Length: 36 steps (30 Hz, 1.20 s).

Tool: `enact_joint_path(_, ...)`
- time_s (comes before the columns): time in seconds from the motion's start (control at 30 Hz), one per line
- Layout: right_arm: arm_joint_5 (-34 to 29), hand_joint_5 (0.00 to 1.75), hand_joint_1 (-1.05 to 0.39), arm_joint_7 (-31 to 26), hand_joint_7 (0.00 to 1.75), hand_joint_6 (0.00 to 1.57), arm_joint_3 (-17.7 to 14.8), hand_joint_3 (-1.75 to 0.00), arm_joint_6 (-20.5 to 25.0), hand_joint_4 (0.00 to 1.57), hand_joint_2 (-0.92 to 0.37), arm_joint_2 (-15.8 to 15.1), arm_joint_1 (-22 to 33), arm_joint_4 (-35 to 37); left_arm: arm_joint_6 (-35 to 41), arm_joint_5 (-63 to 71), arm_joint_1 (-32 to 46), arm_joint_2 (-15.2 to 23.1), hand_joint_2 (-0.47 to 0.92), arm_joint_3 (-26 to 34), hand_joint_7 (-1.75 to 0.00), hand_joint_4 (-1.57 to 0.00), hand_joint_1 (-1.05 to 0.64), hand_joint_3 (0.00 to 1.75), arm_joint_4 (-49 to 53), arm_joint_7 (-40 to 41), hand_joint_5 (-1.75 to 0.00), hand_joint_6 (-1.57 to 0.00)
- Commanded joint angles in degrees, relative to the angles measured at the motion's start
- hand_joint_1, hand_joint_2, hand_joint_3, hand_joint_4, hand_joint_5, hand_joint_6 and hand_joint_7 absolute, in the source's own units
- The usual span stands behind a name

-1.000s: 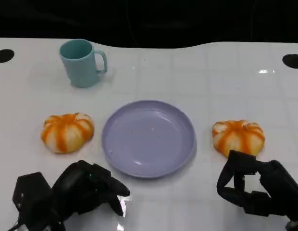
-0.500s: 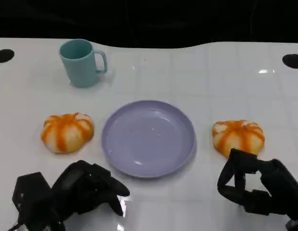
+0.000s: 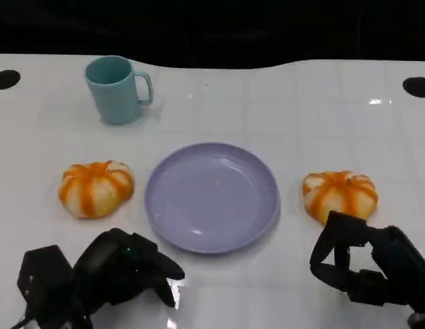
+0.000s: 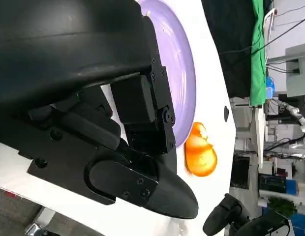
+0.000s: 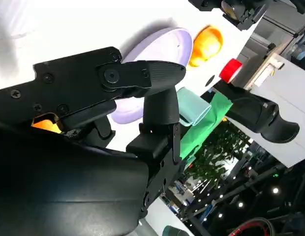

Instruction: Grasp the bread from the table and place it into the plate.

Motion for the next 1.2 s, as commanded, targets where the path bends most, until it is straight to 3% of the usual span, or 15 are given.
enact_joint_path(0.03, -0.06, 1.75, -0.41, -0.49, 1.75, 0.73, -0.80, -0.25, -0.42, 0.89, -0.92, -0.57, -0.20, -0.03, -0.47, -0.23, 0.01, 1.13, 0.92, 0.27, -0.06, -1.26, -1.05, 0.08, -0.05, -0.23, -0.96, -1.57)
enact_joint_path(0.17, 0.49, 1.75, -0.41, -0.51, 1.75, 0.73, -1.36, -0.25, 0.13, 0.89, -0.92, -0.80, -0.52, -1.01, -0.29, -0.09, 0.02, 1.17, 0.92, 0.22, -0.06, -1.26, -1.05, 0.08, -0.11, -0.04, -0.96, -1.57)
enact_joint_path(0.2, 0.16, 1.75, -0.44, 0.16, 1.70, 0.68, -2.44, -0.29, 2.66, 0.84, -0.92, -2.41, -0.60, -4.83, -0.10, -0.28, -0.11, 1.04, 0.92, 0.28, -0.06, -1.26, -1.05, 0.08, 0.12, -0.25, -0.96, -1.57)
enact_joint_path(0.23, -2.64, 1.21, -0.52, 0.51, 1.08, 0.38, -4.09, -0.21, 5.95, 0.47, -0.92, -5.01, -0.64, -9.54, -0.26, -0.01, -0.08, 0.96, 0.92, 0.15, -0.07, -1.27, -1.05, 0.07, 0.13, 0.10, -0.97, -1.57)
enact_joint_path(0.27, -4.90, 0.82, -0.57, 0.77, 0.62, 0.33, -5.29, -0.17, 8.58, 0.36, -0.92, -6.85, -0.51, -13.20, -0.28, 0.08, -0.05, 0.88, 0.92, 0.08, -0.07, -1.27, -1.05, 0.08, 0.12, 0.22, -0.97, -1.57)
enact_joint_path(0.33, -8.00, 0.44, -0.62, 0.95, 0.18, 0.29, -6.36, -0.14, 12.61, 0.27, -0.92, -8.47, 0.25, -18.00, -0.56, 0.31, -0.02, 0.86, 0.92, -0.03, -0.07, -1.28, -1.05, 0.08, 0.15, 0.42, -0.97, -1.57)
enact_joint_path(0.37, -8.38, 0.38, -0.63, 0.94, 0.12, 0.29, -6.35, -0.14, 13.83, 0.26, -0.92, -8.61, 0.62, -19.25, -0.58, 0.32, -0.03, 0.87, 0.92, -0.04, -0.07, -1.28, -1.05, 0.08, 0.17, 0.41, -0.97, -1.57)
enact_joint_path(0.53, -13.02, 0.27, -0.68, -0.43, 0.02, 0.24, -7.19, -0.11, 18.91, 0.19, -0.92, -9.98, 1.96, -25.31, -0.59, -0.03, 0.05, 0.76, 0.92, 0.08, -0.07, -1.27, -1.05, 0.08, 0.15, 0.06, -0.97, -1.57)
enact_joint_path(0.83, -19.08, 0.21, -0.71, -0.17, 0.00, 0.17, -7.72, -0.04, 26.84, 0.14, -0.91, -11.68, 3.30, -33.20, 0.06, -0.19, -0.03, 0.72, 0.92, 0.12, -0.08, -1.27, -1.05, 0.07, 0.14, -0.04, -0.97, -1.57)
enact_joint_path(1.0, -22.05, 0.20, -0.70, 1.83, 0.01, 0.18, -5.07, -0.01, 30.58, 0.14, -0.90, -13.37, 1.60, -32.12, -0.14, -0.02, -0.21, 0.73, 0.92, 0.09, -0.08, -1.27, -1.05, 0.07, 0.41, 0.12, -0.97, -1.57)
enact_joint_path(1.2, -27.35, 0.20, -0.66, 2.02, 0.02, 0.24, 0.11, 0.00, 33.68, 0.19, -0.87, -14.18, -3.32, -25.27, -0.23, -0.07, -0.04, 0.60, 0.92, 0.13, -0.08, -1.28, -1.05, 0.07, 0.22, 0.28, -0.97, -1.57)
